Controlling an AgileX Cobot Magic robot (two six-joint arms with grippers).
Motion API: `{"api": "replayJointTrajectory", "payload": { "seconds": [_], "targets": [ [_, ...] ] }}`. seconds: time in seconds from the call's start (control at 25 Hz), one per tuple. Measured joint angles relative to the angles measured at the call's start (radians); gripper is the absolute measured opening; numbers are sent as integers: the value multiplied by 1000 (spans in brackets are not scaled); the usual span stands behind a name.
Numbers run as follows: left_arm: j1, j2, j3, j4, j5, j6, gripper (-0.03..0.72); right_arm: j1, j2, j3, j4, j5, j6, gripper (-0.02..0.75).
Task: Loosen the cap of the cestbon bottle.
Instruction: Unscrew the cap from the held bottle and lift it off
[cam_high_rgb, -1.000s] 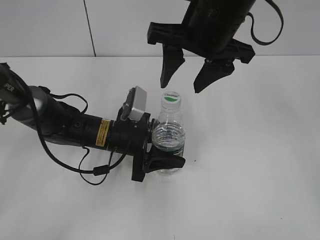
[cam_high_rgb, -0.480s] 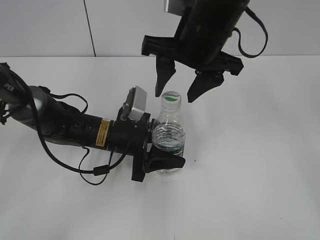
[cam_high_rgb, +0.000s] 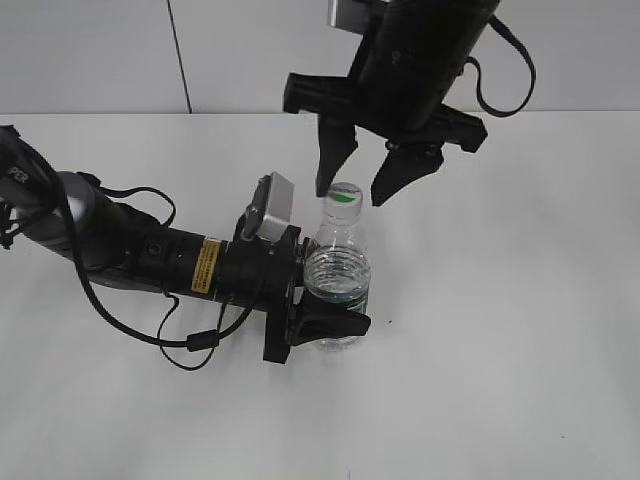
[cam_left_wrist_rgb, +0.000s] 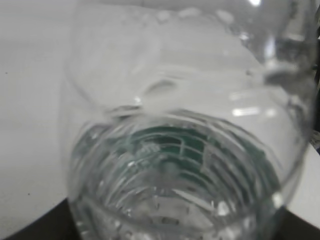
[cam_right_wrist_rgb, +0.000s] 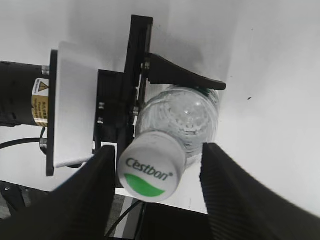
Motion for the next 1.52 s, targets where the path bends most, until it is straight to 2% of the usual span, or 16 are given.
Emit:
{"api": "replayJointTrajectory", "payload": {
  "seconds": [0.88, 1.0, 1.12, 1.52],
  "targets": [
    [0, 0, 0, 0, 0, 0, 406, 23, 17, 0, 3, 11, -26, 409],
    [0, 0, 0, 0, 0, 0, 406, 23, 17, 0, 0, 20, -26, 379],
    [0, 0, 0, 0, 0, 0, 406, 23, 18, -9, -9, 37, -26, 315],
    [0, -1, 0, -13, -16, 0, 406, 24, 25, -50, -32, 81, -83, 307]
  ]
}}
